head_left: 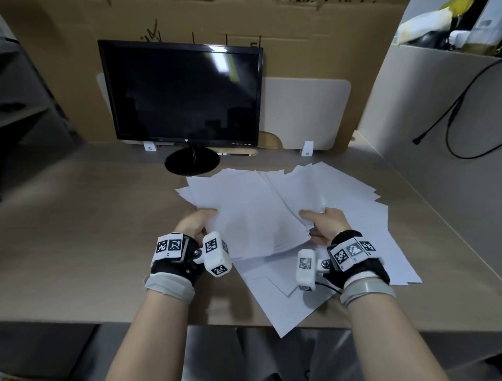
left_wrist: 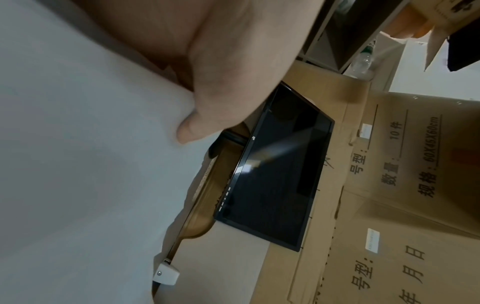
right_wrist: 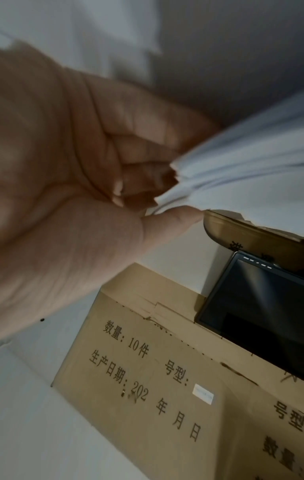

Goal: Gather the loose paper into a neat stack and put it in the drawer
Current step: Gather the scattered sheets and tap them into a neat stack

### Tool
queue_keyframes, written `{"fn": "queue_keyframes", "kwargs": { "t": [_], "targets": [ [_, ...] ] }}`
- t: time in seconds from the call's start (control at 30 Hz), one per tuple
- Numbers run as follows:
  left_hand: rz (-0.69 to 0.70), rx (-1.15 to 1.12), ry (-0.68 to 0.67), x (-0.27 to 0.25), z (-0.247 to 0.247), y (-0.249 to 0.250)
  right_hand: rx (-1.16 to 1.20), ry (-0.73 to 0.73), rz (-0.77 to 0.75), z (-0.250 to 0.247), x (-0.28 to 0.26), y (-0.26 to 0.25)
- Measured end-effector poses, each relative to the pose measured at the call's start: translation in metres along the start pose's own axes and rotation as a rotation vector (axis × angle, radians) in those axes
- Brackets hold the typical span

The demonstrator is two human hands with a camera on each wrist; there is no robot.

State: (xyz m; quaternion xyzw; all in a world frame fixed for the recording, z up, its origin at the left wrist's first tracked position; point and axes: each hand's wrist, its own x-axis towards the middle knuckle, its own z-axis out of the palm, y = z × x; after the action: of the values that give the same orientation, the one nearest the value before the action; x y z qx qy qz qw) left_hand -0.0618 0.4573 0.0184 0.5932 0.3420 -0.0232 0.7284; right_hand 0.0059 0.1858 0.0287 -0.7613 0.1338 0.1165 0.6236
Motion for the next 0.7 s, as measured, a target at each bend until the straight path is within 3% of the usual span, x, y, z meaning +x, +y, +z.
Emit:
{"fn": "queue_keyframes", "kwargs": {
  "t": [0.17,0.3,0.43,0.7],
  "targets": [
    [0.09,0.008,0.078,0.01,0.003,0.0,0.051,0.021,0.014,0.01,0.007,0.005],
    [0.111,-0.032,0.036,0.016,0.005,0.0,0.068,0.164,-0.102,0.014,0.01,-0.001],
    [0.069,-0.195,-0.032,0.022,0.005,-0.001,0.194,0.177,-0.176,0.012,0.004,-0.016],
    [0.096,-0.093,-0.093,0.016,0.01,-0.004,0.193,0.066,-0.008,0.011,0.002,-0.015]
  ]
}}
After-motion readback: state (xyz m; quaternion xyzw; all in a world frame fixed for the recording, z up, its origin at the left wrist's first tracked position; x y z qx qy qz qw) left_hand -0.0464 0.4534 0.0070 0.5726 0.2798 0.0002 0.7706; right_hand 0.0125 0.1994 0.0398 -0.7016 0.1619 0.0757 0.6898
